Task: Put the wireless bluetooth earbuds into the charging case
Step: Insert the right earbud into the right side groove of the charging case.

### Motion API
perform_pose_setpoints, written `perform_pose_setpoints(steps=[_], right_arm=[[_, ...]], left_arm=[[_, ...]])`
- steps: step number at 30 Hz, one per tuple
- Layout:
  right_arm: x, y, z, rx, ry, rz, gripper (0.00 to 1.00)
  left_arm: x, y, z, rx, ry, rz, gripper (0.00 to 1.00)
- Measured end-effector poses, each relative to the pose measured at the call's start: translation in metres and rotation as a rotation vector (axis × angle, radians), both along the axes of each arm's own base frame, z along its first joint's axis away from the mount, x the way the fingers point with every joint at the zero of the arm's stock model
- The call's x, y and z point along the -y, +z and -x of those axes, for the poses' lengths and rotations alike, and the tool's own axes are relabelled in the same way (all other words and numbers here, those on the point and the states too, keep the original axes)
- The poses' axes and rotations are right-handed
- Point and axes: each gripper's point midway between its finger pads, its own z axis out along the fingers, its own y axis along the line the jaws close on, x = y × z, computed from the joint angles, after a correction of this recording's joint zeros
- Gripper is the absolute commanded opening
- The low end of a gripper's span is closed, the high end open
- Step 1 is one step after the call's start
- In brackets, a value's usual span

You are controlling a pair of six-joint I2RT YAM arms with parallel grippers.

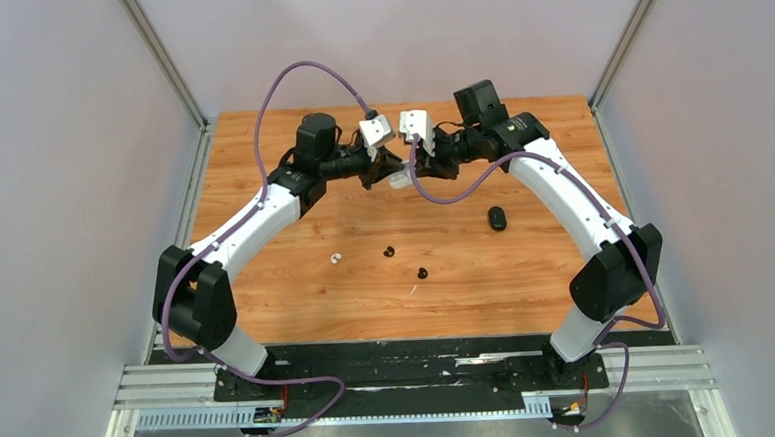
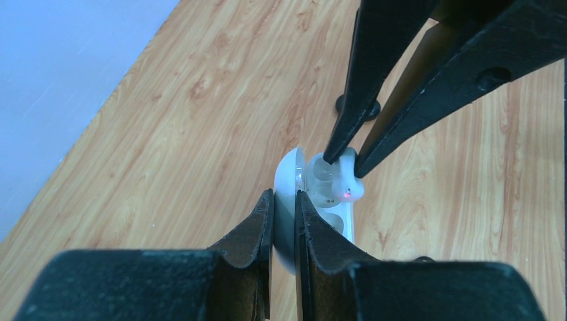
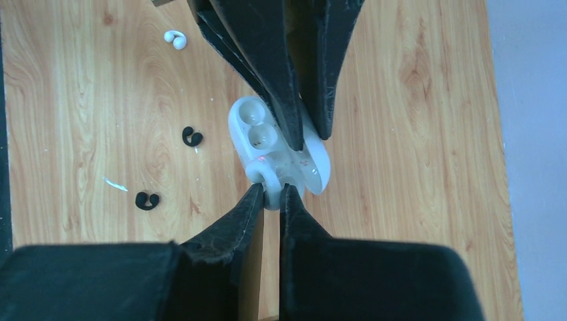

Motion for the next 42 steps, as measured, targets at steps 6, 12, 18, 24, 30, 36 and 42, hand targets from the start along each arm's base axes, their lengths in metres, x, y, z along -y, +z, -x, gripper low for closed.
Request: perform_pose_setpoints(steps=[6,12,18,24,30,36,42], right_arm=[[-0.003,0.001,0.004,-0.027,-0.002,-0.019,0.0],[-0.003,0.002,0.0,-0.015,-0.016,-0.018,0.0],[-0.004,0.003,-0.003,0.004,-0.022,-0.012,0.0],[-0.006,0.001,-0.004,0.028,-0.021,0.007,0.0],[-0.004,-0.004,-0.006,0.039,-0.024,0.027,0.0],[-0.004,-0.005,-0.006,0.048,-0.017,0.034,0.01],[-0.003,-0.006,-0.006,0.067,-0.002,0.053,0.02]], left_arm=[[0.001,0.004,-0.003,0.022,0.005,0.011,0.0],[0.001,0.005,-0.004,0.03,0.005,0.014,0.0],[0.003,0.005,-0.002,0.043,-0.015,0.022,0.0],[0.004,0.001,0.003,0.034,-0.04,0.023,0.0],[0.003,0.0,0.003,0.035,-0.039,0.024,0.0],[0.004,0.0,0.002,0.04,-0.04,0.027,0.0],[0.002,-0.001,0.002,0.037,-0.037,0.027,0.0]])
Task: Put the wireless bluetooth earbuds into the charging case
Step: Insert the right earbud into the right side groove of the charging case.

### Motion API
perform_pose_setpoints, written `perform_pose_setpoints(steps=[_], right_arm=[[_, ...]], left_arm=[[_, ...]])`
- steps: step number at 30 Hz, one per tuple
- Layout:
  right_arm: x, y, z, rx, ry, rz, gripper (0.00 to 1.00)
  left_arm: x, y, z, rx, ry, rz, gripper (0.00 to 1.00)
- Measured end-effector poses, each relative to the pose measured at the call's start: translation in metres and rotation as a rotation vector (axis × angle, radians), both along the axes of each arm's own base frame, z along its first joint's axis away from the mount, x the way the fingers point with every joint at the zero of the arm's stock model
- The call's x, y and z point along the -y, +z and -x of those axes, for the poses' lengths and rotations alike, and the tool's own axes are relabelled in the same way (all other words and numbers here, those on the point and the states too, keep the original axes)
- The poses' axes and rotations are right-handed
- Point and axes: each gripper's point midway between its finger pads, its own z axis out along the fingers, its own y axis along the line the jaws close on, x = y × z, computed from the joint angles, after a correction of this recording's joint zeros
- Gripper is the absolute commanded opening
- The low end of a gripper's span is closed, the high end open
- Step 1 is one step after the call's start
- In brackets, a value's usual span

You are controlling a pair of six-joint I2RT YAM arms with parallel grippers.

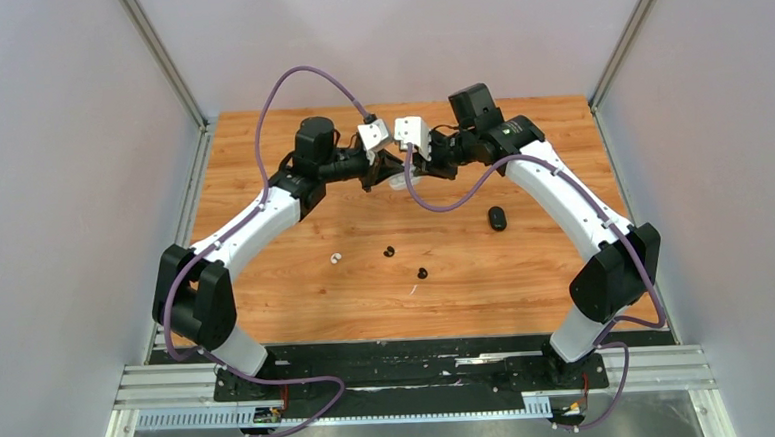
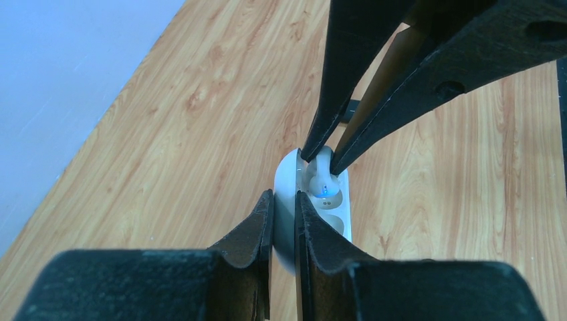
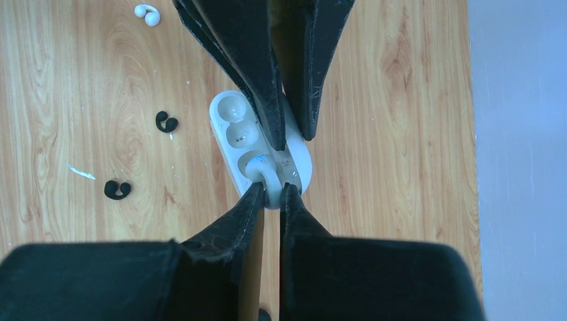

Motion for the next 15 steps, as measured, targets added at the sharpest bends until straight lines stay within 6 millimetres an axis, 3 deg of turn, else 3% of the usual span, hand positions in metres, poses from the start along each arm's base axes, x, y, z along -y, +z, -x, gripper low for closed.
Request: perform_pose_setpoints(steps=[15], right_arm=[[-0.0021,0.0003,0.0001,0.059,0.032,0.047,0.06]], left_arm=[[-0.003,-0.0011,-0.0008,-0.056,0.023,0.017,0.0]])
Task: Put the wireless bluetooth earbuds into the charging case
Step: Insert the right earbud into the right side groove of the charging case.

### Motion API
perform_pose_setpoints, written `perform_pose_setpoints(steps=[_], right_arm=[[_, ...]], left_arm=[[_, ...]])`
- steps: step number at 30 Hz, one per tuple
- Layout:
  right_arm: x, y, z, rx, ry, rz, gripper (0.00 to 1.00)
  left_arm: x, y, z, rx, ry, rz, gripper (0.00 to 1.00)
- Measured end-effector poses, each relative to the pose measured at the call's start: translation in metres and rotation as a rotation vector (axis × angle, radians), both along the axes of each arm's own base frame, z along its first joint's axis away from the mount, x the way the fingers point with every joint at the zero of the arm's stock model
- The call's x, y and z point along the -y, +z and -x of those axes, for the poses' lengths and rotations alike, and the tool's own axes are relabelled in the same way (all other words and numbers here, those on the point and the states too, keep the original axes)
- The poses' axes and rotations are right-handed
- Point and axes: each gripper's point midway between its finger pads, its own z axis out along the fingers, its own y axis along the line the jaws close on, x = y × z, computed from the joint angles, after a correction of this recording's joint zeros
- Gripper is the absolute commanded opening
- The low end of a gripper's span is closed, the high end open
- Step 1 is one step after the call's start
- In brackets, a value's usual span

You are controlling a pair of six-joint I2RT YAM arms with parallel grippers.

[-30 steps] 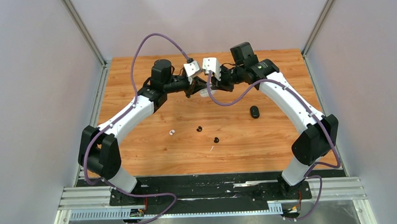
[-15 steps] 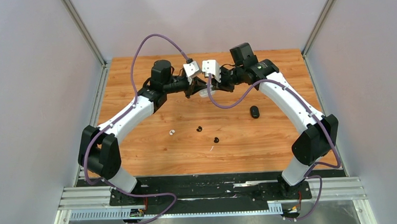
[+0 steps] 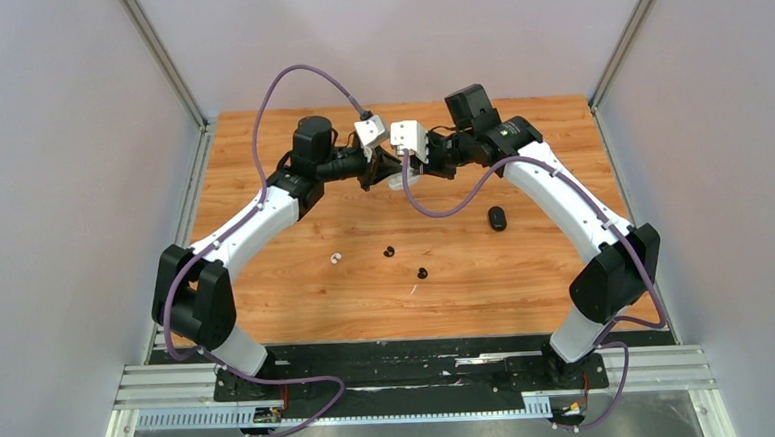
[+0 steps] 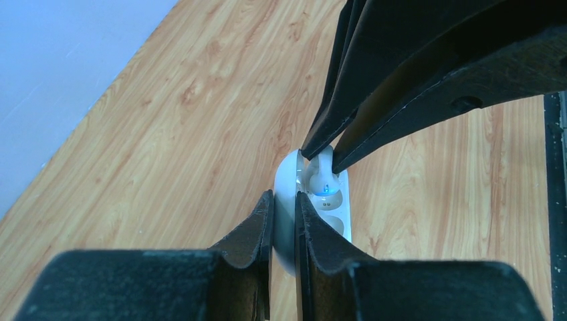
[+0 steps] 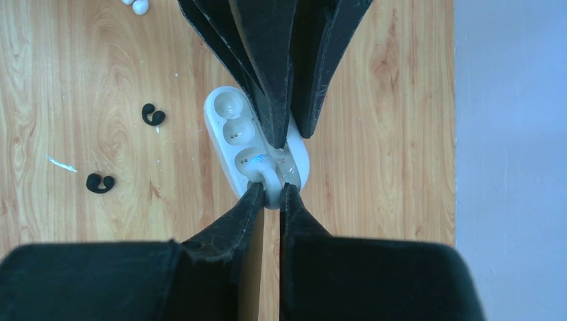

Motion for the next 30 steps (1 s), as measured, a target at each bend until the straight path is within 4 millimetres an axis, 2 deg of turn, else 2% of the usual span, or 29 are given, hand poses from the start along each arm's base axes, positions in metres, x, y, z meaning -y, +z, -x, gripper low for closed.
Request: perform_pose_setpoints(steps=[30], right_arm=[[-0.0025,0.0022,0.0046,-0.015,0.01,-0.009,0.08]], left_arm=[[0.0019,0.0029,0.0006,-0.04,0.017,0.026,0.0]])
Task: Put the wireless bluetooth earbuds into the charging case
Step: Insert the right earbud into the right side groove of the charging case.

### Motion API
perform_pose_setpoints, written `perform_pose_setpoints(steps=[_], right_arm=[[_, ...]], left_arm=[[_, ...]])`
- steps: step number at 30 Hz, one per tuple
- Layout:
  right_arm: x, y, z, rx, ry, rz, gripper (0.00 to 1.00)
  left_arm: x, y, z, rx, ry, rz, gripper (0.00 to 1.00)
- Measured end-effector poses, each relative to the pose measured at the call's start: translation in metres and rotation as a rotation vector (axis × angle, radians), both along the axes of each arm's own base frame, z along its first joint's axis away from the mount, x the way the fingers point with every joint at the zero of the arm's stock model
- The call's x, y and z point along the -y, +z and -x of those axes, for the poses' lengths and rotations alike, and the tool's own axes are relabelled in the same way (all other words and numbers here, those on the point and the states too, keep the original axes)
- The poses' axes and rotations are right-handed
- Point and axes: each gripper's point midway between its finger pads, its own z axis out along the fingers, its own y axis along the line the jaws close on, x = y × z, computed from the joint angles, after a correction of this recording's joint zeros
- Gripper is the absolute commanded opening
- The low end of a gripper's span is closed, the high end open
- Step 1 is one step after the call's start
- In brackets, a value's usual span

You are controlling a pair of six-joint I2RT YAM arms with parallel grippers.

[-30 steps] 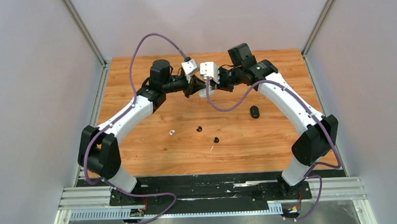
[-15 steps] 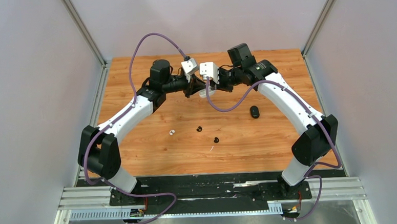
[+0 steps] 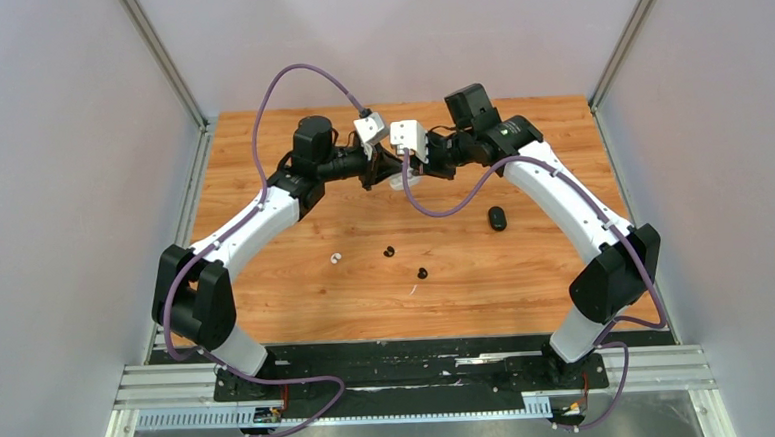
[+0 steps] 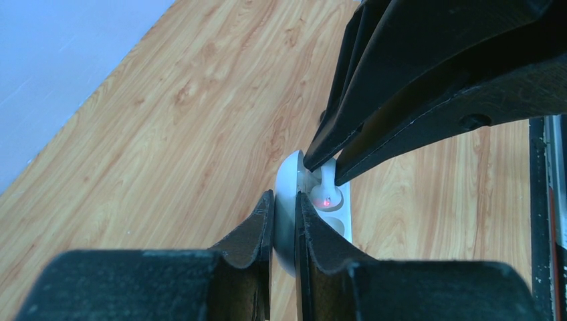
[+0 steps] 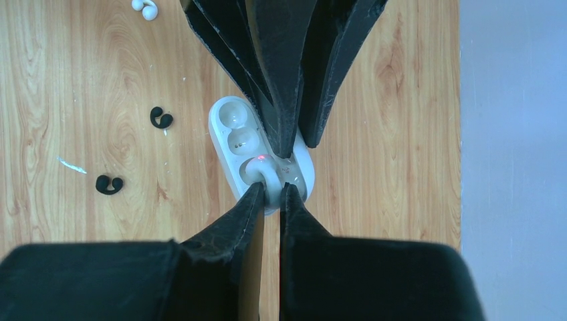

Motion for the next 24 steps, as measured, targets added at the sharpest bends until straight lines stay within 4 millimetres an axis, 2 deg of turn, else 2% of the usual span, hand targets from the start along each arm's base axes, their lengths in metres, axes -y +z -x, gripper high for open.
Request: perform_pose_setpoints(steps=[6,9,13,24], right_arm=[[0.0008,0.0011,0.0,0.0,-0.003,0.002,0.11],[0.0008,0.0012,0.0003,-0.001,-0.003,0.003,0.21],[0.0011,0.0022,-0.0003,0.001,-0.006,0.003,0.27],[-0.0004,0.0013,0.0059,-0.064,-0.025,-0.004,0.32]], left_arm=[[0.0006,0.0012,-0.0007,0.004,0.003,0.003,0.0],[0.0005,0.0012,-0.0007,0.004,0.004,0.003,0.0],[0.0009,0.0011,-0.0001,0.0,0.003,0.004,0.0],[-0.0018,-0.0004,-0.0053,0.006,0.033,-0.001,0.0]])
